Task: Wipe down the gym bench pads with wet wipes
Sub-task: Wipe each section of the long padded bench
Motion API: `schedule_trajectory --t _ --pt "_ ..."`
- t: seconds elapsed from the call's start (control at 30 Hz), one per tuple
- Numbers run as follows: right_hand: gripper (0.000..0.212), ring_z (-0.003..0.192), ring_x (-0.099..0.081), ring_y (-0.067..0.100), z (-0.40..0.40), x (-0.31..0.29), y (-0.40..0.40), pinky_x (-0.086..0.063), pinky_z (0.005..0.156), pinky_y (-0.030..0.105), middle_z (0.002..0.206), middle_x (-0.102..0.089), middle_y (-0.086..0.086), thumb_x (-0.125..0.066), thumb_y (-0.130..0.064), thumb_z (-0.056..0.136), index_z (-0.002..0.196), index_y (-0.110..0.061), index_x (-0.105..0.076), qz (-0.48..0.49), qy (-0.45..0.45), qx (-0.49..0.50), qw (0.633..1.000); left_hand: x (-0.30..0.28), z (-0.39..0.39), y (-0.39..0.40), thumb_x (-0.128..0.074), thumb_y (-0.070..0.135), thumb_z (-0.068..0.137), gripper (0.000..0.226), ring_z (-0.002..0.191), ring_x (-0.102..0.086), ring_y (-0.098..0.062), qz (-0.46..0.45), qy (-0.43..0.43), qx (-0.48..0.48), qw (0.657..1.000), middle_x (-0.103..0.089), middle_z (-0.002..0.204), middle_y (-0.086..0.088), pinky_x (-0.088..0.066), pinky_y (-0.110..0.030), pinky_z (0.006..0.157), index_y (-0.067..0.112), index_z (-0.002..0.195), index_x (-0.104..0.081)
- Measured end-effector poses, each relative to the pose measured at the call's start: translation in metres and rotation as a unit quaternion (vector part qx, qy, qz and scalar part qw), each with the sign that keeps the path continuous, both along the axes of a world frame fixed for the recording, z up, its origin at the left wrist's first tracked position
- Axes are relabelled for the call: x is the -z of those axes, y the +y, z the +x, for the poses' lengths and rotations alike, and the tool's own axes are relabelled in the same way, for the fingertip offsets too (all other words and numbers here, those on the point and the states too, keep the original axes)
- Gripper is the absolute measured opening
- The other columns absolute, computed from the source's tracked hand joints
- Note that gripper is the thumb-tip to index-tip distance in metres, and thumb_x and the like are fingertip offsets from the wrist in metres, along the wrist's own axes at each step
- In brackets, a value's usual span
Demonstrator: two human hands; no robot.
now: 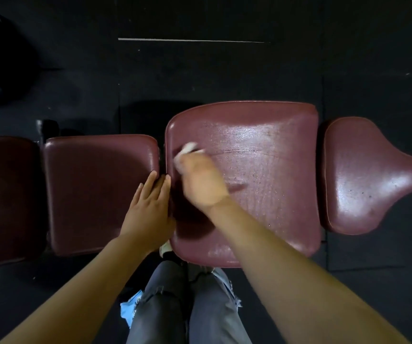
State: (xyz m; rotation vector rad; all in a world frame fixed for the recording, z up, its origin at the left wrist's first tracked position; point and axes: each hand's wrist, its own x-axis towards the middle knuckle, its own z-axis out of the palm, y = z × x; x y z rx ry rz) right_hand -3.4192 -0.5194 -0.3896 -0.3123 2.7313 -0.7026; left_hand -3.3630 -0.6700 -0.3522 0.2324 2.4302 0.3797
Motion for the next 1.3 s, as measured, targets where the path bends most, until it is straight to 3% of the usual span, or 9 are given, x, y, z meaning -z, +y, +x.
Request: schedule_trajectory --t 0.13,0.27,0.43,0.6,0.7,0.87,1.07,1.17,1.3 --pt "0.038 0.106 -0.058 0.032 -0.011 -0.008 0.035 -0.046 0.090 0.037 0.114 -0.063 0.016 -0.042 -0.015 0.098 0.135 -0.012 -0.053 -0.049 0.001 -0.230 0.972 -0.003 0.003 -0.013 -0.027 0.042 0.090 0.075 0.149 0.013 -0.012 0.013 0.023 0.028 0.999 -0.012 0.164 0.001 0.001 -0.033 0.122 0.012 0.157 -0.013" --pt "0.016 0.093 -0.063 0.038 -0.005 0.001 0.156 -0.044 0.079 0.034 0.101 -0.066 0.019 -0.051 -0.007 0.094 0.103 -0.009 -0.064 0.060 0.014 0.120 0.991 -0.005 0.013 -0.019 -0.052 0.029 0.094 0.075 0.149 0.014 -0.013 0.004 0.024 0.060 0.998 -0.014 0.165 0.001 0.002 -0.034 0.122 0.014 0.157 -0.013" --pt "0.019 0.105 -0.059 0.040 0.024 0.005 0.187 -0.042 0.085 0.036 0.110 -0.065 0.021 -0.043 -0.010 0.096 0.107 -0.004 -0.057 0.073 -0.034 0.536 0.840 -0.004 0.025 -0.013 -0.028 0.047 0.088 0.078 0.148 0.015 -0.012 0.013 0.017 0.054 0.998 -0.003 0.162 0.006 0.011 -0.031 0.121 0.015 0.157 -0.009" --pt "0.033 0.085 -0.064 0.035 0.021 -0.002 0.043 -0.045 0.074 0.036 0.094 -0.066 0.014 -0.048 0.001 0.084 0.115 0.001 -0.059 0.045 0.049 0.120 0.991 -0.004 0.040 -0.015 -0.038 0.037 0.087 0.074 0.152 -0.002 -0.019 -0.020 0.035 0.034 0.999 -0.019 0.163 -0.005 -0.006 -0.038 0.122 0.009 0.154 -0.023" --pt "0.051 0.102 -0.061 0.034 0.035 -0.009 0.005 -0.050 0.086 0.041 0.111 -0.065 0.015 -0.052 -0.001 0.083 0.134 -0.005 -0.052 -0.004 0.000 -0.208 0.978 -0.004 0.054 -0.016 -0.021 0.047 0.081 0.082 0.152 -0.003 -0.021 -0.052 0.031 0.047 0.997 -0.009 0.164 -0.005 -0.004 -0.036 0.122 0.009 0.154 -0.023" --pt "0.031 0.099 -0.064 0.034 0.021 -0.014 0.129 -0.049 0.084 0.035 0.109 -0.068 0.016 -0.048 -0.005 0.093 0.116 -0.013 -0.066 0.034 0.010 0.005 0.999 0.000 0.066 -0.015 -0.021 0.041 0.083 0.077 0.152 -0.007 -0.028 -0.068 0.033 0.070 0.995 -0.012 0.164 -0.006 -0.008 -0.044 0.122 0.009 0.152 -0.033" --pt "0.019 0.104 -0.061 0.040 0.066 -0.009 0.201 -0.045 0.083 0.035 0.115 -0.066 0.019 -0.045 -0.012 0.096 0.107 -0.007 -0.059 0.101 -0.080 0.424 0.897 0.003 0.073 -0.005 -0.030 0.035 0.078 0.077 0.149 -0.019 -0.034 -0.079 0.043 0.055 0.994 -0.036 0.157 -0.010 -0.017 -0.049 0.118 0.001 0.147 -0.040" --pt "0.016 0.091 -0.065 0.036 0.048 -0.006 0.109 -0.043 0.078 0.035 0.097 -0.070 0.015 -0.050 -0.006 0.091 0.099 -0.010 -0.063 0.059 0.021 0.389 0.919 0.003 0.079 -0.006 -0.032 0.033 0.078 0.076 0.148 -0.024 -0.034 -0.057 0.048 0.049 0.996 -0.041 0.153 -0.011 -0.022 -0.051 0.117 0.000 0.146 -0.042" --pt "0.032 0.093 -0.064 0.036 0.061 -0.011 -0.011 -0.050 0.080 0.039 0.099 -0.068 0.015 -0.053 0.002 0.079 0.108 -0.005 -0.062 -0.027 -0.028 -0.022 0.999 0.004 0.089 -0.014 -0.040 0.034 0.077 0.075 0.147 -0.026 -0.032 -0.046 0.060 0.068 0.995 -0.043 0.152 -0.011 -0.024 -0.051 0.117 0.000 0.142 -0.047"
